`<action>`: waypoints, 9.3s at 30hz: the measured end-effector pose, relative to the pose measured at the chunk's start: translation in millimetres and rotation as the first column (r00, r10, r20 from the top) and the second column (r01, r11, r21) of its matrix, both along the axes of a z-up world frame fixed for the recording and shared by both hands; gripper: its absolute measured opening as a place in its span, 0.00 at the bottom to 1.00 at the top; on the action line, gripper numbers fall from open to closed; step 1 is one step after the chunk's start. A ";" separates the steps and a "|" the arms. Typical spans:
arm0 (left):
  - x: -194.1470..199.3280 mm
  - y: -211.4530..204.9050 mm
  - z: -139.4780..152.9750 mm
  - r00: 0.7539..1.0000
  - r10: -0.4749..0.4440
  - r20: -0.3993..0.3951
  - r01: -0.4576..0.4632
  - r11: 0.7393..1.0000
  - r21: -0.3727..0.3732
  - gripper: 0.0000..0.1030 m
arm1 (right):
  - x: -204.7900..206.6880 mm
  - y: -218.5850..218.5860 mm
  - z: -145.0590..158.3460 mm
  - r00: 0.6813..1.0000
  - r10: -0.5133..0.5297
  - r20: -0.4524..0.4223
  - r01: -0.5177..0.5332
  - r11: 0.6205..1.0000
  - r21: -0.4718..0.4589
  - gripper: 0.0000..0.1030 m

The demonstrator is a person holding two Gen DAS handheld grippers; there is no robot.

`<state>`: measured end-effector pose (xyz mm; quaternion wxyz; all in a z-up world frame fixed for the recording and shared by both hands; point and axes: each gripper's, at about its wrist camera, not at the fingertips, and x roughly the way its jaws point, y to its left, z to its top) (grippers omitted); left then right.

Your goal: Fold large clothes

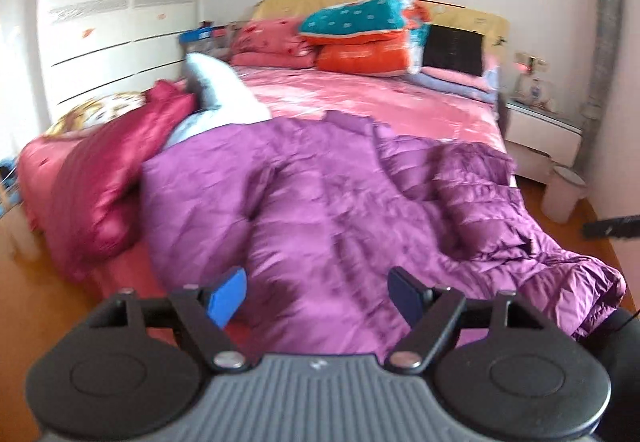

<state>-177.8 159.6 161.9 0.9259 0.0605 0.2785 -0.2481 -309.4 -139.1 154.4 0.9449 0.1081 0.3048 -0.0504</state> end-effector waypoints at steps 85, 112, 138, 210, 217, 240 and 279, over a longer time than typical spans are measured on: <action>143.7 -184.9 -19.0 0.982 0.089 0.168 -0.082 0.996 -0.046 0.96 | 130.1 -21.3 -130.9 0.974 0.211 -0.087 -0.223 0.792 -0.568 0.62; 173.8 -146.4 -75.2 0.929 0.314 0.195 -0.295 0.948 -0.119 0.97 | 249.8 -86.4 -29.9 0.979 0.087 0.182 -0.163 0.874 0.458 0.20; 218.4 -95.3 -90.7 0.858 0.512 -0.053 -0.507 0.824 -0.251 0.98 | 413.6 0.2 -77.3 0.928 0.315 0.198 -0.372 0.785 0.495 0.21; 155.5 -148.5 -130.4 0.958 0.245 0.153 -0.247 0.969 -0.008 0.99 | 185.9 -69.2 -140.6 0.984 -0.167 -0.062 0.160 0.982 -0.097 1.00; 132.9 -146.7 -117.4 0.963 0.215 0.162 -0.221 0.975 0.021 0.99 | 159.3 -61.8 -147.3 0.988 -0.143 -0.061 0.134 0.982 -0.132 1.00; 87.9 30.8 -24.5 0.805 0.583 -0.113 -0.586 0.751 -0.305 0.98 | 140.0 -60.8 -163.6 0.996 -0.093 0.004 0.093 0.986 -0.138 1.00; 205.3 3.7 -96.5 0.731 0.608 -0.311 -0.617 0.783 0.081 0.53 | 153.0 -66.5 -163.3 0.999 -0.030 -0.013 0.028 0.993 -0.116 1.00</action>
